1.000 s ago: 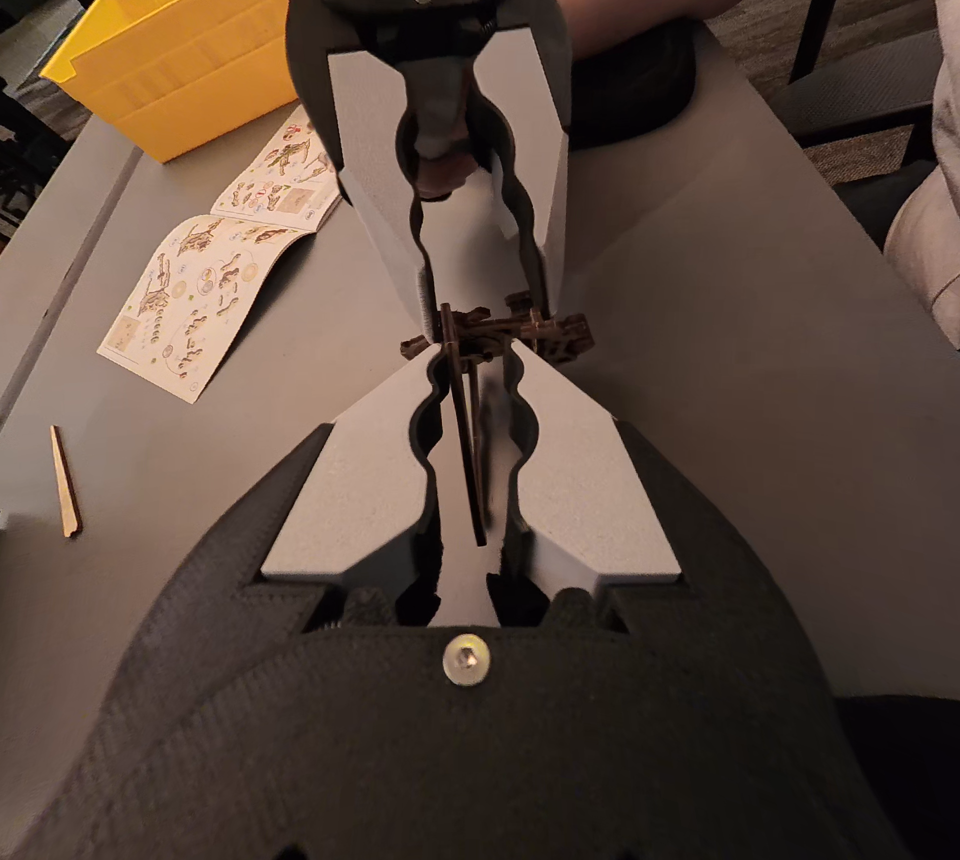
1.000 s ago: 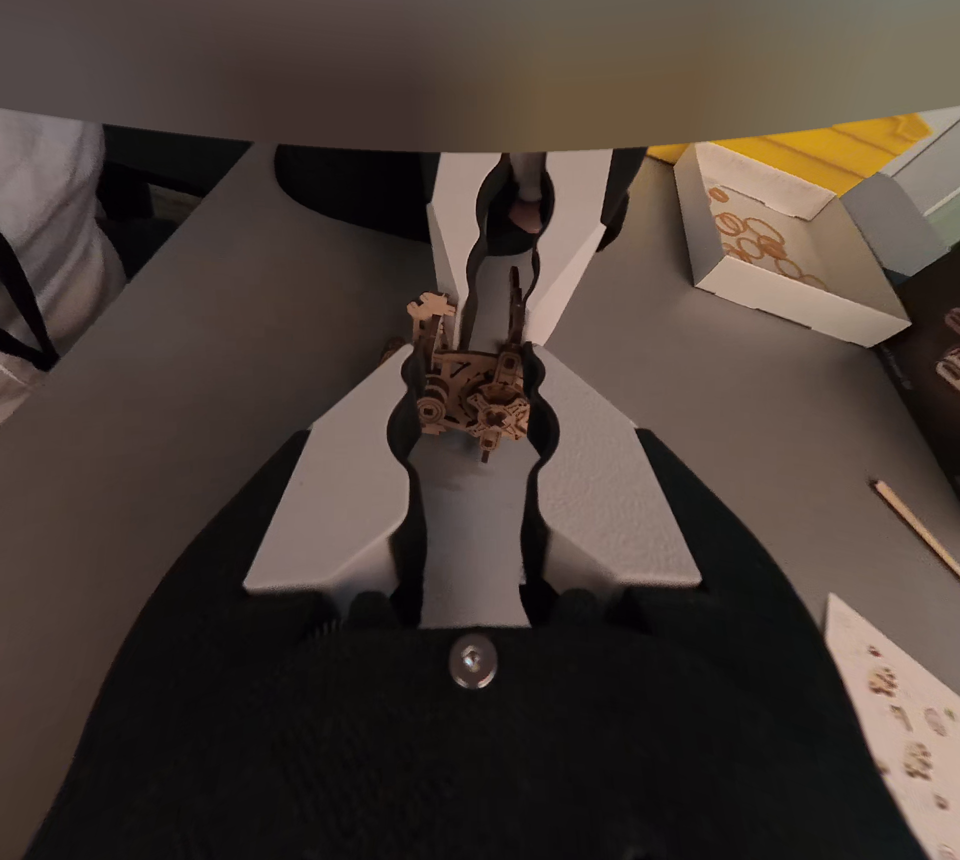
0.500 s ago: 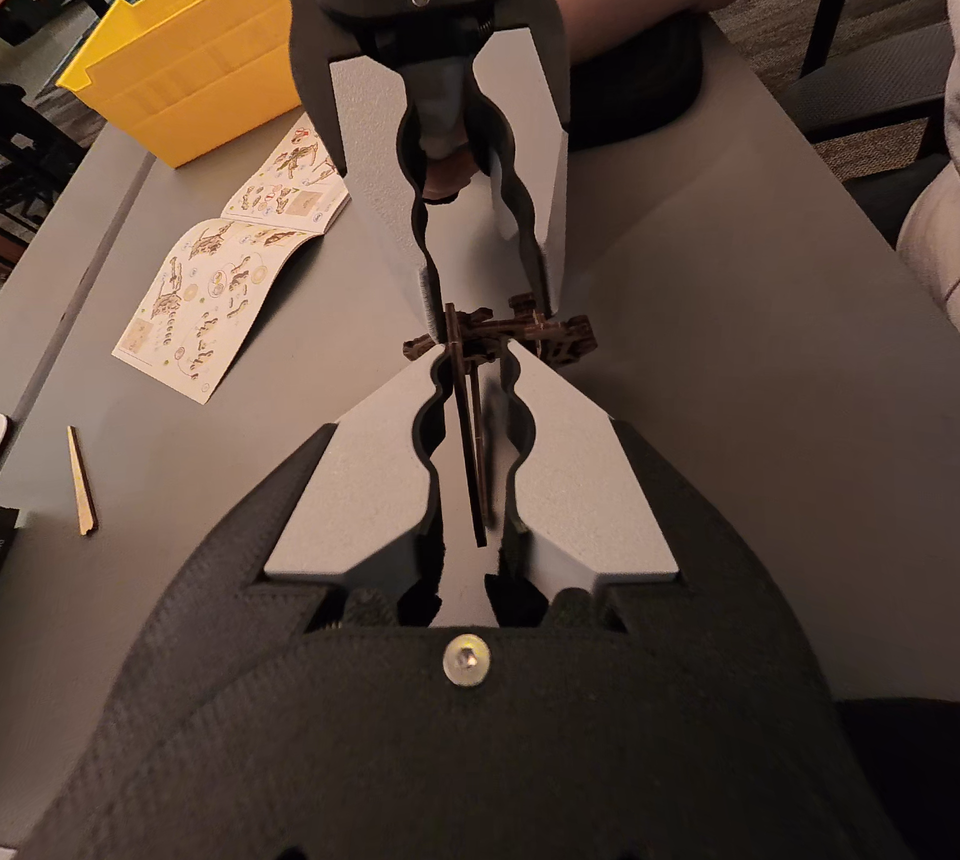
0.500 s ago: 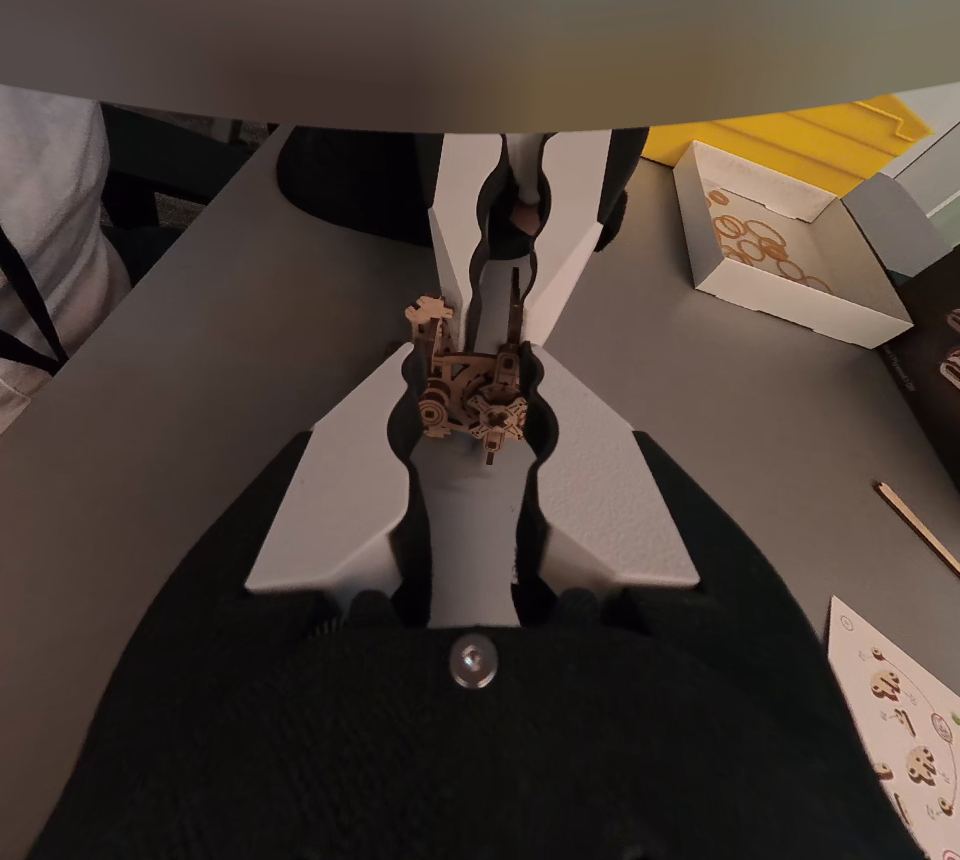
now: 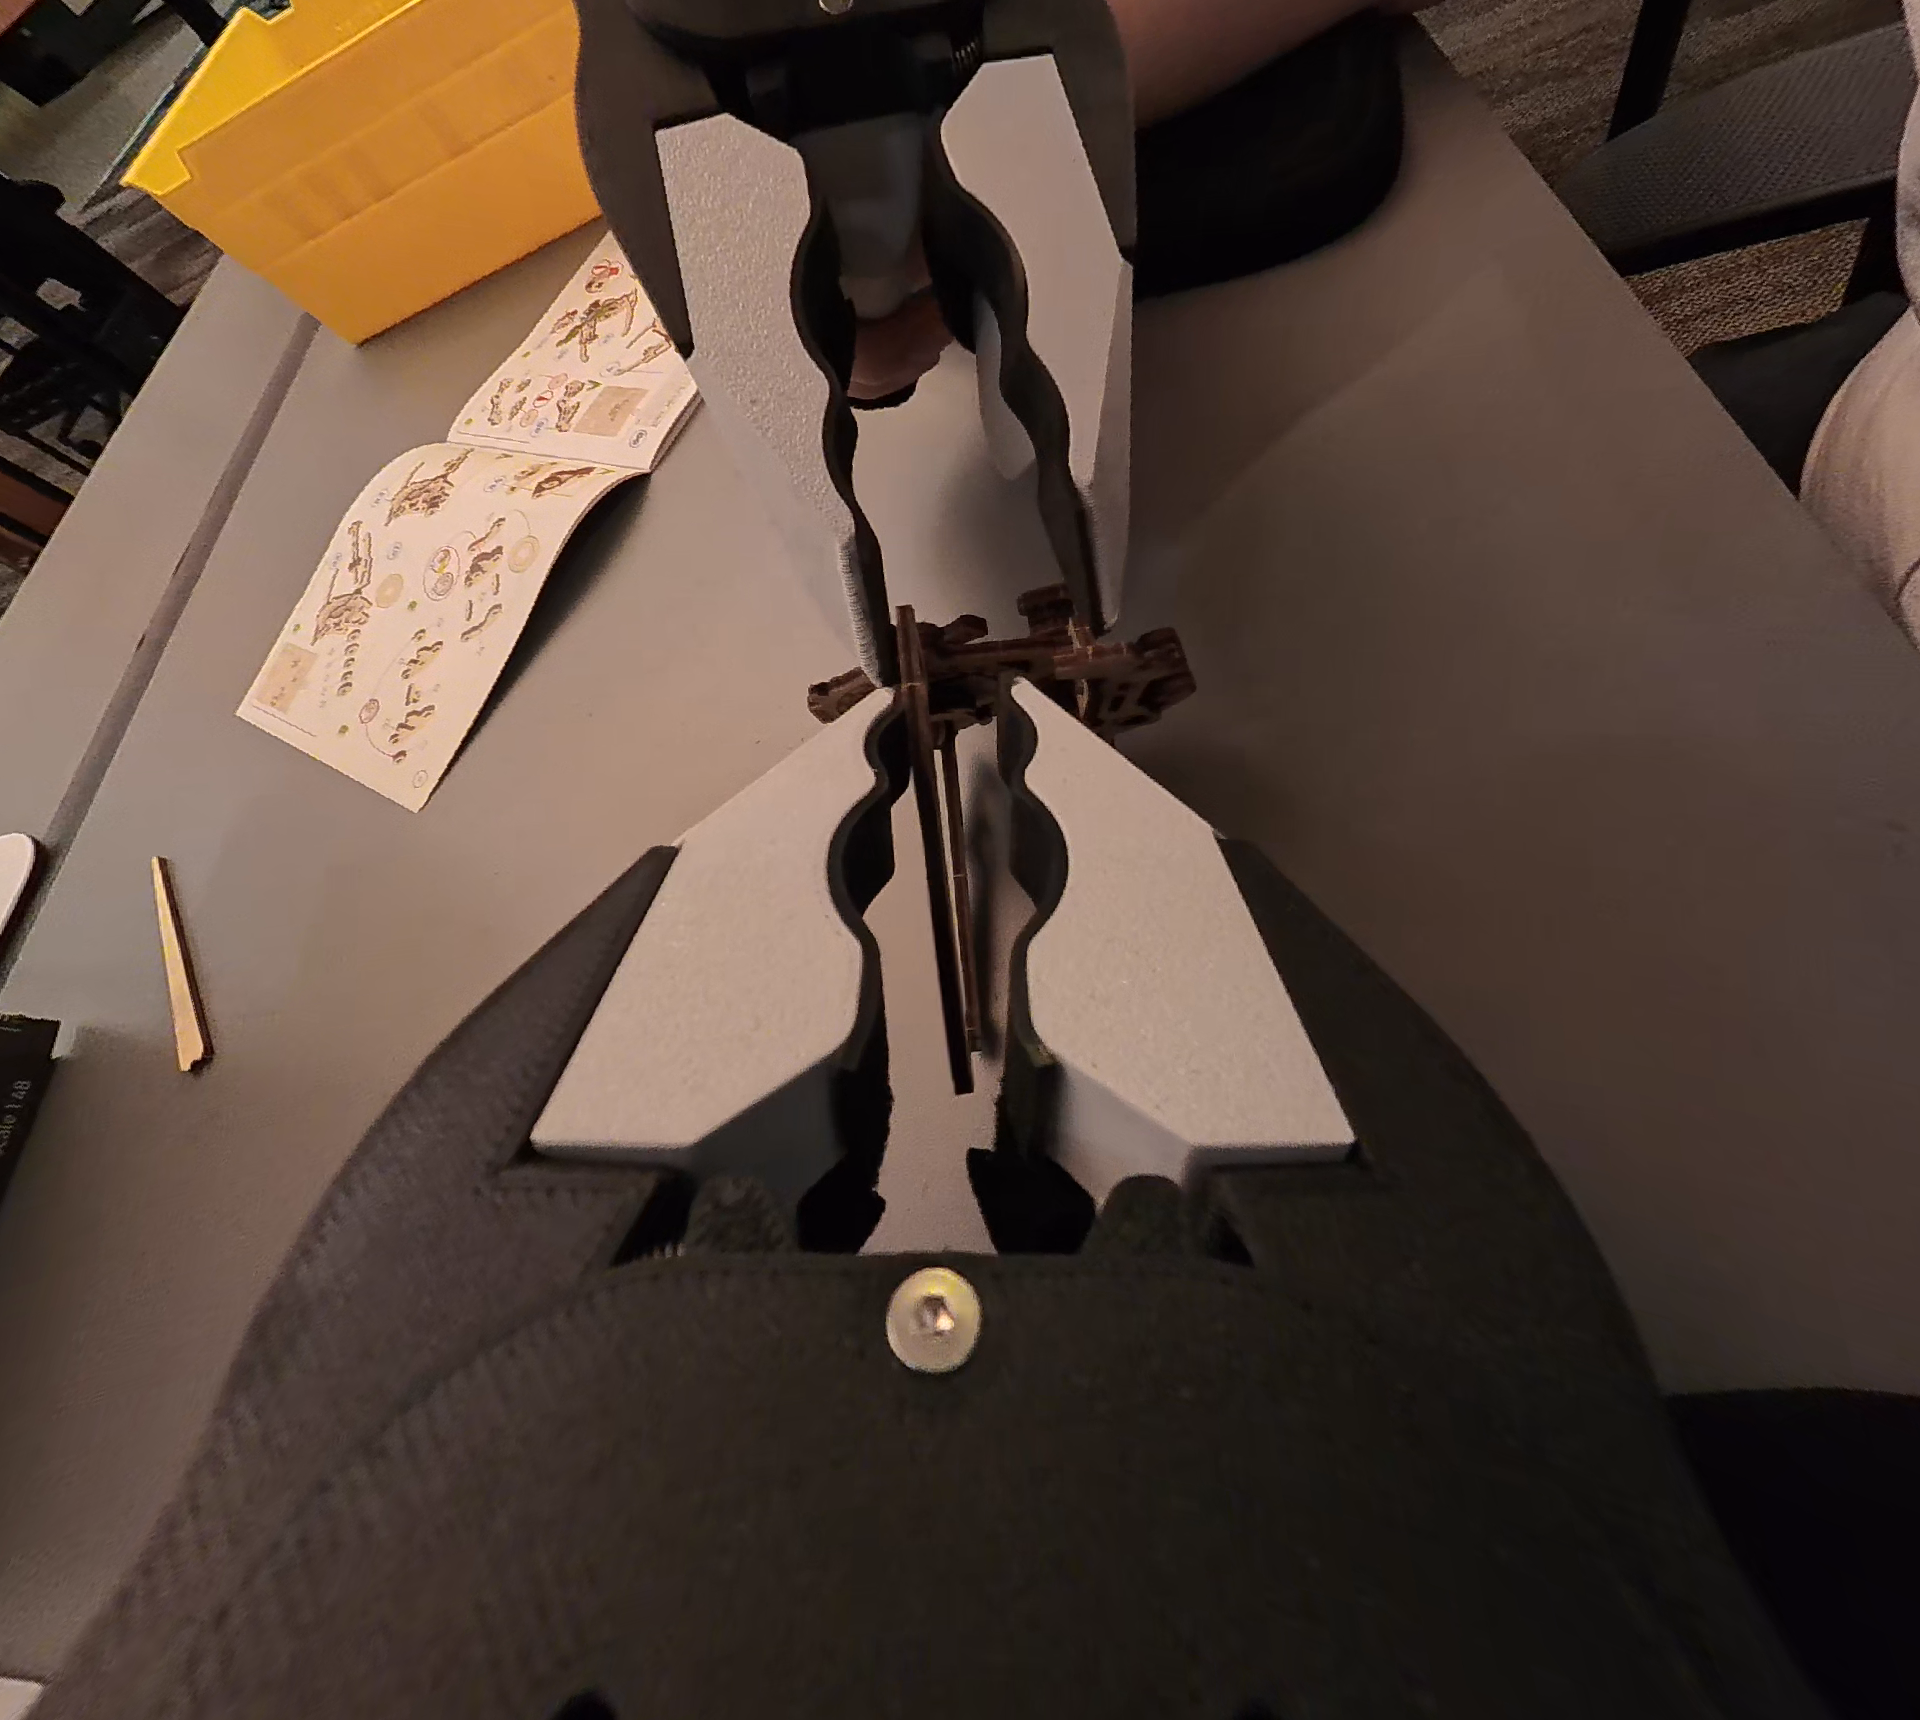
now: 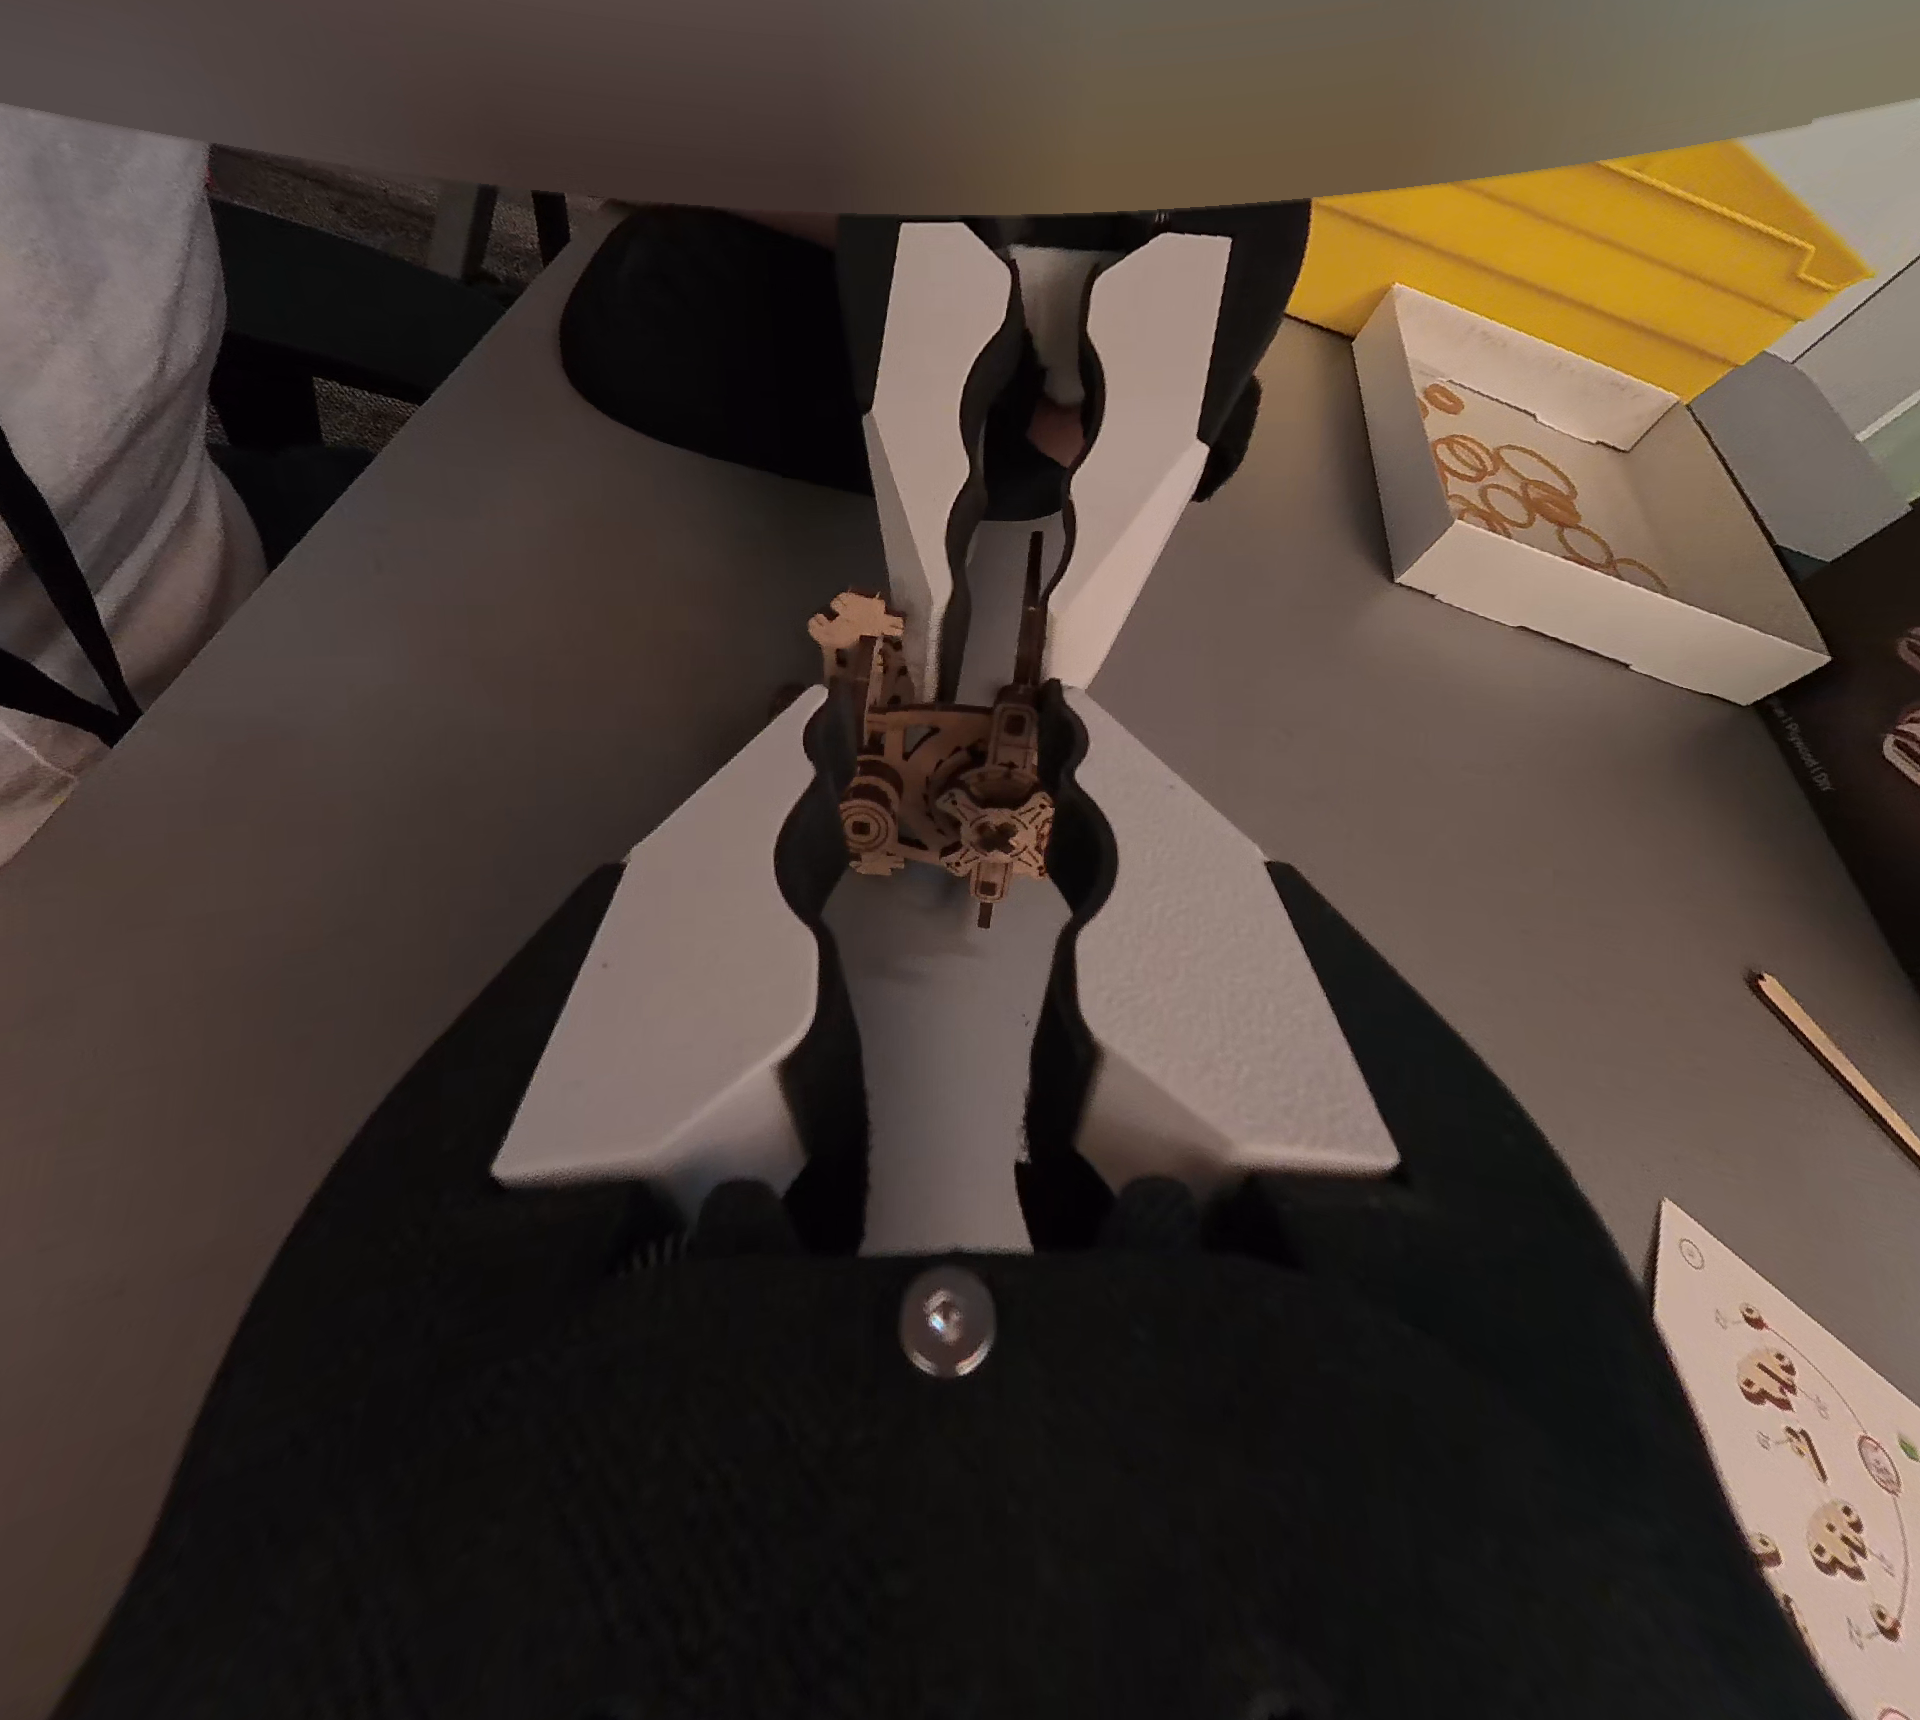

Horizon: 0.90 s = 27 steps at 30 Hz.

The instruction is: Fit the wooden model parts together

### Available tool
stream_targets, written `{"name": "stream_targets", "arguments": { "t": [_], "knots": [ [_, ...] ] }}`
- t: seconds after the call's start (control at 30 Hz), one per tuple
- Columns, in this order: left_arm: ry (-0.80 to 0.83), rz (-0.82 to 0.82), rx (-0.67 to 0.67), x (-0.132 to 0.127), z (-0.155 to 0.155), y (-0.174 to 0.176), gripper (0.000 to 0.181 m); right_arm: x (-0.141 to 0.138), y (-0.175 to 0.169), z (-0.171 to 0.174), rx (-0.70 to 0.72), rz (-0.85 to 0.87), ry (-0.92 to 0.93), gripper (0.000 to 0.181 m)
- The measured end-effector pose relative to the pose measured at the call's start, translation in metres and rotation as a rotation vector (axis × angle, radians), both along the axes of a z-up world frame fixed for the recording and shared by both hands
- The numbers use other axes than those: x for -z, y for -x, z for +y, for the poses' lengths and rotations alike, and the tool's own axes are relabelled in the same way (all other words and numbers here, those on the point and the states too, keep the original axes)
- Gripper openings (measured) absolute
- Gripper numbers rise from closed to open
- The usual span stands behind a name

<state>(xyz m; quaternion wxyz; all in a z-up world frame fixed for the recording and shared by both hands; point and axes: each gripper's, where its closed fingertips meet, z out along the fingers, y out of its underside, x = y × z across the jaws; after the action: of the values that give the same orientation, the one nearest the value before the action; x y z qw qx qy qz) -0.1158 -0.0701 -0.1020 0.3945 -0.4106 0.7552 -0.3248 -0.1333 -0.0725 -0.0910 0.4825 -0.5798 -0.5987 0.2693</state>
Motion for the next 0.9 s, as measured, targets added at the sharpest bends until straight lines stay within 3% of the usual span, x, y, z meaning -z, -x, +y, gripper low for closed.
{"name": "stream_targets", "arguments": {
  "t": [0.2, 0.4, 0.9],
  "knots": [
    [0.012, 0.002, -0.004, 0.0017, 0.0002, -0.0014, 0.017, 0.001, -0.0023, 0.0005, -0.003, 0.004, 0.051, 0.036],
    [0.011, -0.005, 0.002, 0.0011, -0.0014, -0.002, 0.017, 0.0039, -0.0034, -0.0008, -0.011, -0.056, -0.083, 0.038],
    [-0.003, -0.003, 0.009, 0.0004, -0.0027, -0.0008, 0.013, 0.0036, -0.0019, -0.0025, -0.019, -0.071, -0.097, 0.036]
  ]
}}
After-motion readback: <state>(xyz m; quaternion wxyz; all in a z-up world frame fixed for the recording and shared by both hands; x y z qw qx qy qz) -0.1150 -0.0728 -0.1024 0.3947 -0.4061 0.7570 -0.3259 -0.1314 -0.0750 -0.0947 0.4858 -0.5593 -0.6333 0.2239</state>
